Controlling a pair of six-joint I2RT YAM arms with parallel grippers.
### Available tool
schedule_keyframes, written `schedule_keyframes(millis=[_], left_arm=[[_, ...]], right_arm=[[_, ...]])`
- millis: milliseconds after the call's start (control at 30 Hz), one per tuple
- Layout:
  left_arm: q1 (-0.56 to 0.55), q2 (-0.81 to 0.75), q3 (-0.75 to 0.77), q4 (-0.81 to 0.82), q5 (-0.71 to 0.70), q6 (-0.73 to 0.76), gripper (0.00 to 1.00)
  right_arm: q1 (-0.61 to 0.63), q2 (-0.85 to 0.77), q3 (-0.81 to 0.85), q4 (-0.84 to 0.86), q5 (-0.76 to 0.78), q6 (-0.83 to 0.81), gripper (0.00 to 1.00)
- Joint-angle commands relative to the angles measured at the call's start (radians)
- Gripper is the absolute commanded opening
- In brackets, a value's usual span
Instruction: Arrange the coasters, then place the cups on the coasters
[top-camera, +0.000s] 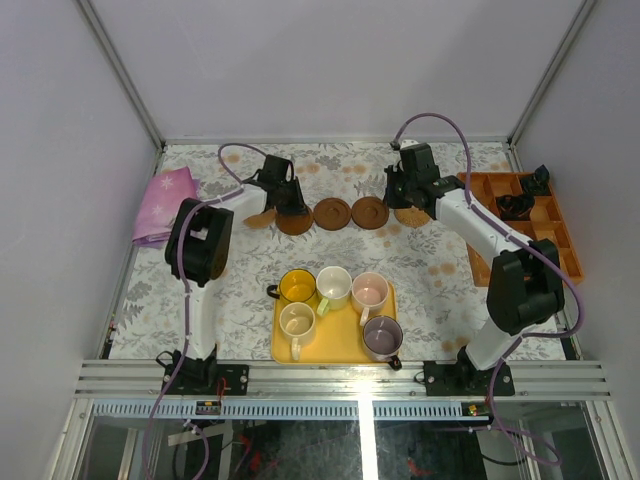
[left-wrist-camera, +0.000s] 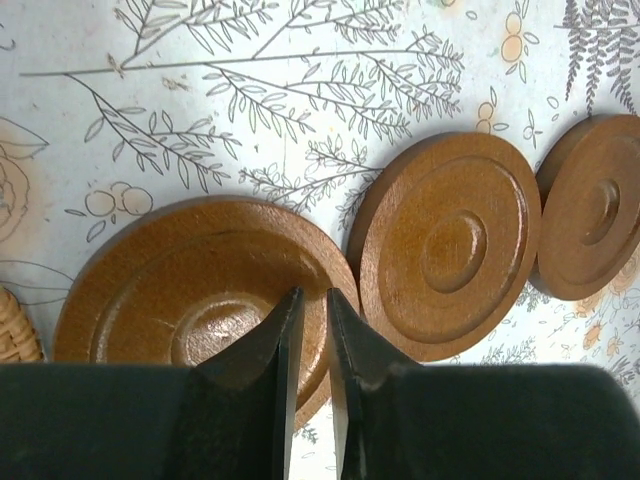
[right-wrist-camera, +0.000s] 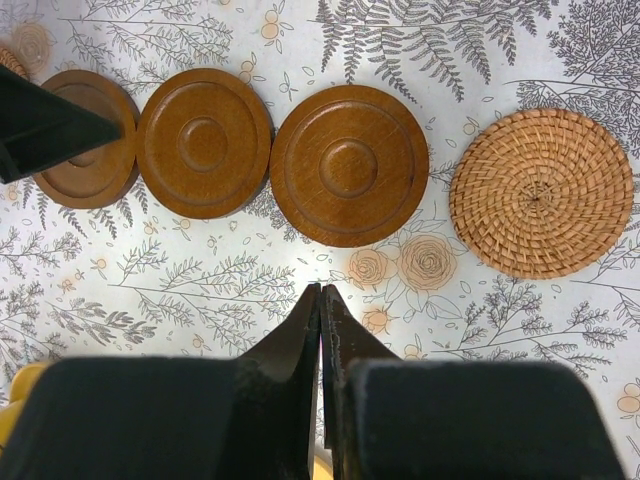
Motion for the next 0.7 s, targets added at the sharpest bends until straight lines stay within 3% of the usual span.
schedule_keyframes(millis=[0, 333, 667], left_arm=[[0.026, 0.049, 0.030, -0.057, -0.054, 0.013, 0.15], [0.074, 0.081, 0.100, -0.074, -0.022, 0.022, 0.16], [0.073, -0.068, 0.012, -0.061, -0.003, 0.042, 0.17]], right_arm=[[0.008, -0.047, -0.014, 0.025, 0.027, -0.018, 0.00], [0.007, 0.011, 0.011, 0.025, -0.014, -0.013, 0.00], [0.007, 0.054, 0.048, 0.033, -0.051, -0.003, 0.00]])
